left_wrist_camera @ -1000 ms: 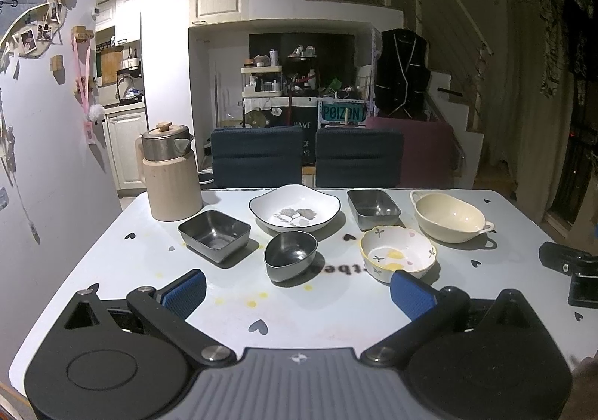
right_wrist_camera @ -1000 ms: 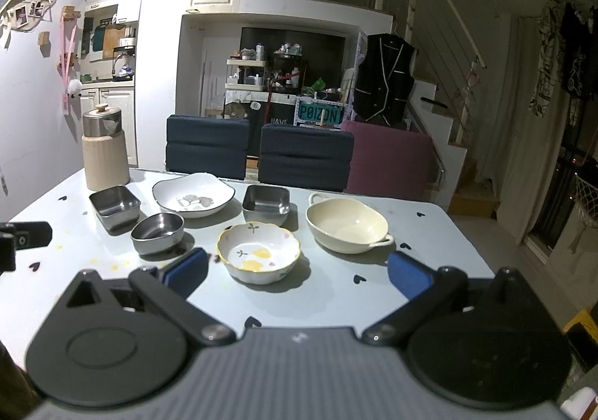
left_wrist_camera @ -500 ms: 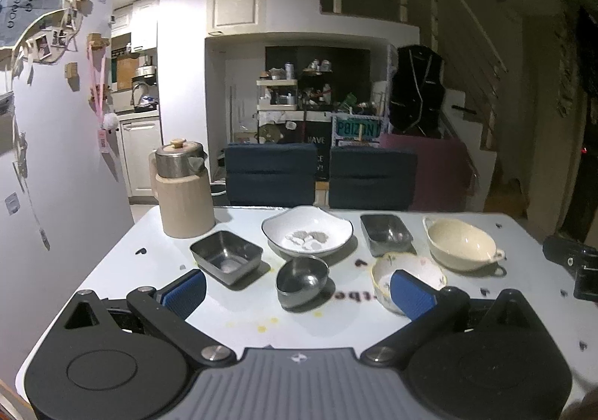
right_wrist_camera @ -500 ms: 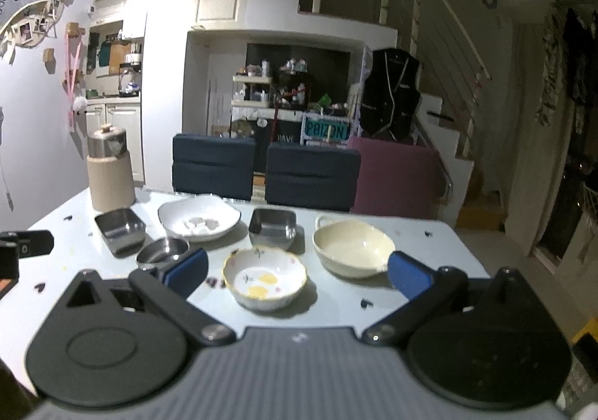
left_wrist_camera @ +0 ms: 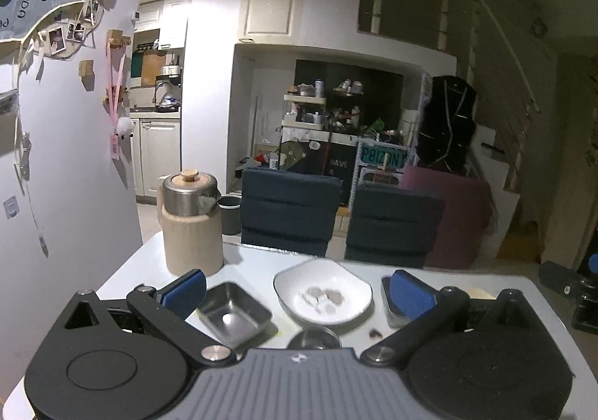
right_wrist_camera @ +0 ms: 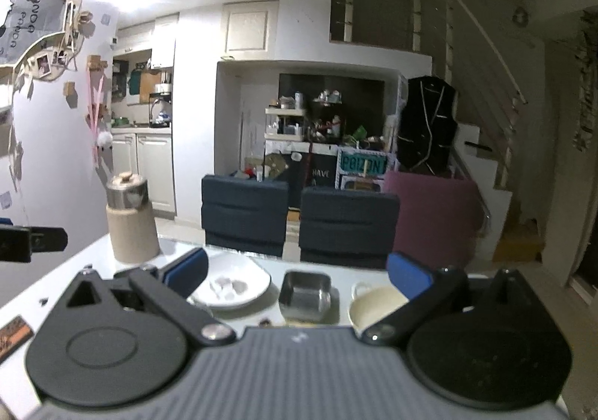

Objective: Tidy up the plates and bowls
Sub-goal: 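Move the right tool to the white ginkgo plate rim and open it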

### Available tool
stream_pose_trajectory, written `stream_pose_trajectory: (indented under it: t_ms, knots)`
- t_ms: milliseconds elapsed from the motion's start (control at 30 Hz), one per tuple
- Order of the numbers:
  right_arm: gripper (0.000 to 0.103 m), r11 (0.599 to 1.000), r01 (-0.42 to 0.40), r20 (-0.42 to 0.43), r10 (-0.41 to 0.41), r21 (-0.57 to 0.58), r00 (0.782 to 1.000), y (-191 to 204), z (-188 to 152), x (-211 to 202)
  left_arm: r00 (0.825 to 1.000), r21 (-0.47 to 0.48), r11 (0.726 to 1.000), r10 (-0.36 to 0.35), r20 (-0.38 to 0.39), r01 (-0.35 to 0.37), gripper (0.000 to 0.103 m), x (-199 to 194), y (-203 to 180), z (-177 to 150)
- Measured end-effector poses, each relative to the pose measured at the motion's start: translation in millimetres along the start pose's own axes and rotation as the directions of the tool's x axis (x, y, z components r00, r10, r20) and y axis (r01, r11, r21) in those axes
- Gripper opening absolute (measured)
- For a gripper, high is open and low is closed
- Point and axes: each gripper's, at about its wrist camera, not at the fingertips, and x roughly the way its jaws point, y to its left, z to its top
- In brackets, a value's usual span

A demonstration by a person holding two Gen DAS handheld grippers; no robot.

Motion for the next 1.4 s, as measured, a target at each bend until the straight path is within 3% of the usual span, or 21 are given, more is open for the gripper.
stream_pose_trajectory:
  t_ms: [233,467,600,800,967,1033,1100,1200,1333,1400]
  knots:
    - [0.103,0.998,-0.059,-0.01,0.059,0.028,0.998,-4.1,29.0,89.5,1.0,-0.08,0.997,0.017,-0.019,-0.019,0.103,82.3,3.4,21.2]
    - [0.103,0.993,-0.121,-0.048,0.121,0.001,0.991,-0.5,36.7,195.2,0.998,-0.167,0.986,-0.019,-0.06,0.008,0.103,174.1,6.8,11.5]
    - [0.103,0.987,-0.156,-0.052,0.158,0.041,0.986,-4.6,27.2,254.0,0.995,-0.214,0.977,-0.043,-0.087,0.024,0.102,225.7,14.2,-1.7]
    - [0.103,0.987,-0.153,-0.16,0.16,0.051,0.974,-3.7,9.6,350.4,0.989,-0.267,0.961,-0.103,-0.107,0.071,0.096,273.9,32.6,-27.4]
    - [0.103,0.985,-0.161,-0.231,0.17,0.057,0.958,10.9,-8.6,416.1,0.971,-0.23,0.966,-0.162,-0.174,0.12,0.096,299.2,42.6,-43.3]
    - [0.096,0.979,-0.178,-0.279,0.199,0.1,0.939,17.4,-16.0,441.3,0.965,-0.229,0.963,-0.187,-0.185,0.143,0.096,303.0,48.0,-45.9]
    - [0.079,0.973,-0.202,-0.341,0.229,0.112,0.912,27.1,-26.5,467.3,0.959,-0.238,0.957,-0.212,-0.185,0.166,0.096,305.4,53.8,-47.7]
    - [0.063,0.975,-0.209,-0.418,0.222,0.076,0.881,44.7,-44.2,495.9,0.945,-0.279,0.936,-0.272,-0.183,0.216,0.094,307.0,63.0,-50.1]
    - [0.054,0.978,-0.205,-0.47,0.193,0.025,0.862,63.4,-57.9,521.3,0.936,-0.33,0.916,-0.3,-0.186,0.228,0.085,311.5,71.4,-52.7]
    - [0.042,0.98,-0.199,-0.487,0.179,0.011,0.855,70.0,-64.9,526.1,0.936,-0.328,0.917,-0.299,-0.187,0.228,0.084,312.8,73.0,-53.4]
